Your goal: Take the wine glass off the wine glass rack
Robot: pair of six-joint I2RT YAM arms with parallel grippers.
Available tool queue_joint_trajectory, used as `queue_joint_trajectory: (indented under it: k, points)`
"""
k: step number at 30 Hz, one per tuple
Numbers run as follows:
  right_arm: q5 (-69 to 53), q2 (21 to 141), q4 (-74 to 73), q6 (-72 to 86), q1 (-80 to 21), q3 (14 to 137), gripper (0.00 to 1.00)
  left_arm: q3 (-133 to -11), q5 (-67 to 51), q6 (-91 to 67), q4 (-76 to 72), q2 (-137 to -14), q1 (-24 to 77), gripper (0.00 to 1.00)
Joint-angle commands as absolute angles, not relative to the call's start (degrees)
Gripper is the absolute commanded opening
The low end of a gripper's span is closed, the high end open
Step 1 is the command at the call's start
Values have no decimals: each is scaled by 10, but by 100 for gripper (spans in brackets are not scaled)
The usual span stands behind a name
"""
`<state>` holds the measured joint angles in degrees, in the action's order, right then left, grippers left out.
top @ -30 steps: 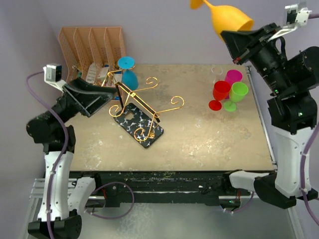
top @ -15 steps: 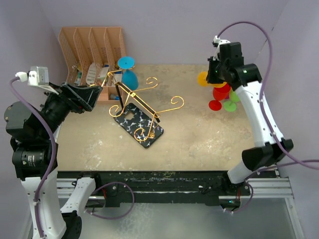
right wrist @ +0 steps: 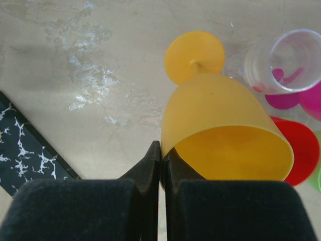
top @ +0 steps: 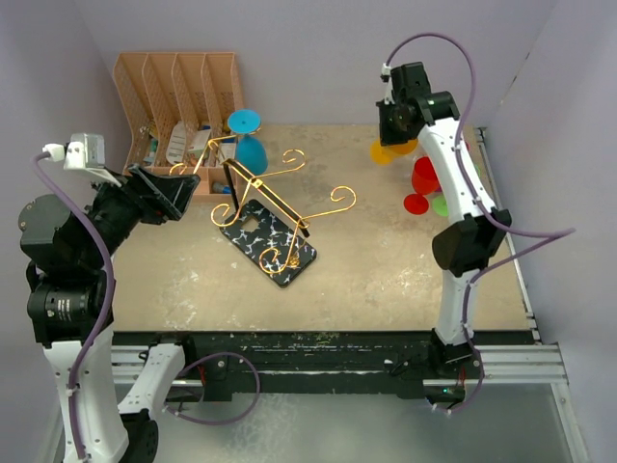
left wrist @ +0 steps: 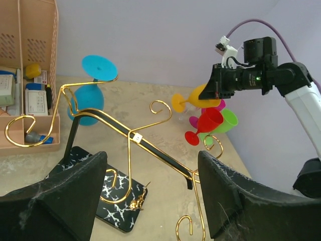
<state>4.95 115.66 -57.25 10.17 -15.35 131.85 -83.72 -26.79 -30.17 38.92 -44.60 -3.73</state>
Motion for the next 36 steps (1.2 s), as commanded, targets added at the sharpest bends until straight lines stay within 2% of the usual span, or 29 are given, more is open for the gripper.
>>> queue_joint_trajectory:
  k: [1,16,29,36]
  points:
    - [39,1196,-595,89,-154,1374,0,-831,-272,-292,374,-446,-37,75]
    - [35,1294,-627,88,-154,1429,0,-813,-288,-297,365,-454,-37,74]
    - [57,1322,-632,89,-154,1441,10,-798,-296,-296,362,-457,-38,74]
    - [80,1339,-636,91,-154,1447,11,-798,-296,-292,366,-456,-37,74]
